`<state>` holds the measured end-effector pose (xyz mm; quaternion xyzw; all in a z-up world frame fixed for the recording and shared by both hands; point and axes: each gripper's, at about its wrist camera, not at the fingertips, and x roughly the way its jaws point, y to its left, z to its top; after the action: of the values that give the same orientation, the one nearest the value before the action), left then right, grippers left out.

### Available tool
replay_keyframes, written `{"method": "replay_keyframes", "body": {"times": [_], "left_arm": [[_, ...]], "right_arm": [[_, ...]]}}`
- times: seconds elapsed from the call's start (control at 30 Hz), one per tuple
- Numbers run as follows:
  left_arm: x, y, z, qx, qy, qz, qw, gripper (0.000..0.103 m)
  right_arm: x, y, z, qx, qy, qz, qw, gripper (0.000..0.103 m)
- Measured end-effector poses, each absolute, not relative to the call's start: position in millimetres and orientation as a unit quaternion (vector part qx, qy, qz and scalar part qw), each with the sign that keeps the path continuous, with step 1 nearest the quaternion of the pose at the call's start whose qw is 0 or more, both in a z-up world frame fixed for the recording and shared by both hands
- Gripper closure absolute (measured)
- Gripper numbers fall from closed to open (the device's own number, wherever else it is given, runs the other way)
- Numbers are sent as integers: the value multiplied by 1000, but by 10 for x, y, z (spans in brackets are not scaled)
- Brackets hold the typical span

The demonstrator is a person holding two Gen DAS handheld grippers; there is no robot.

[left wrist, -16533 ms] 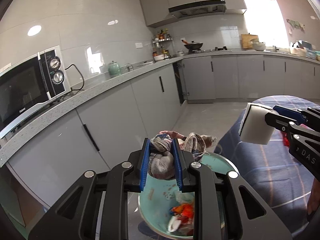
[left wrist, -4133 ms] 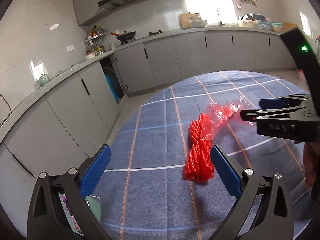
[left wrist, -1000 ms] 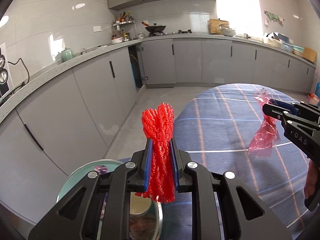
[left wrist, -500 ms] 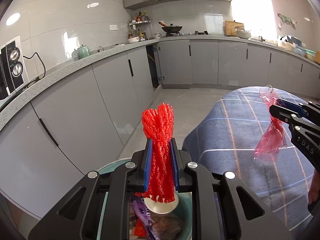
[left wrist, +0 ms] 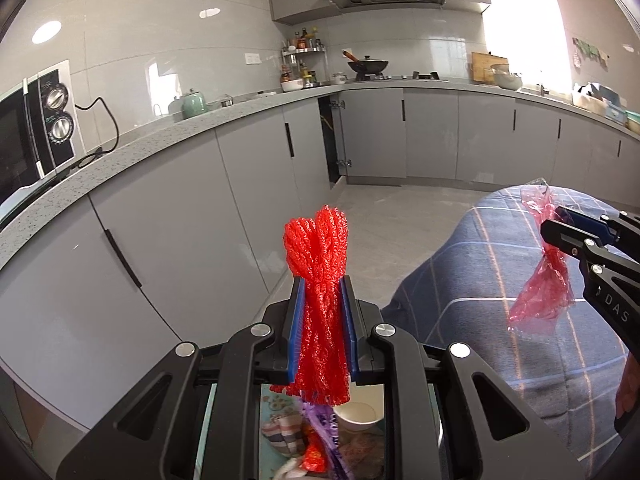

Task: Collect trash
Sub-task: 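Carry the red rope and pink bag over the teal bin with both tools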

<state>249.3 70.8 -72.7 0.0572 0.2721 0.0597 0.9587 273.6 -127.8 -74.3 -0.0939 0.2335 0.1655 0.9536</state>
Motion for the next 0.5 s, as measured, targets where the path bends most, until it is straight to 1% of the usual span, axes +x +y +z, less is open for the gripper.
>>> {"method": "replay_keyframes", "body": {"times": [0.5], "left_arm": [[2389, 961, -706, 50, 269, 91, 958, 85]], "right_arm": [[2659, -930, -689, -100, 224, 192, 950, 85]]}}
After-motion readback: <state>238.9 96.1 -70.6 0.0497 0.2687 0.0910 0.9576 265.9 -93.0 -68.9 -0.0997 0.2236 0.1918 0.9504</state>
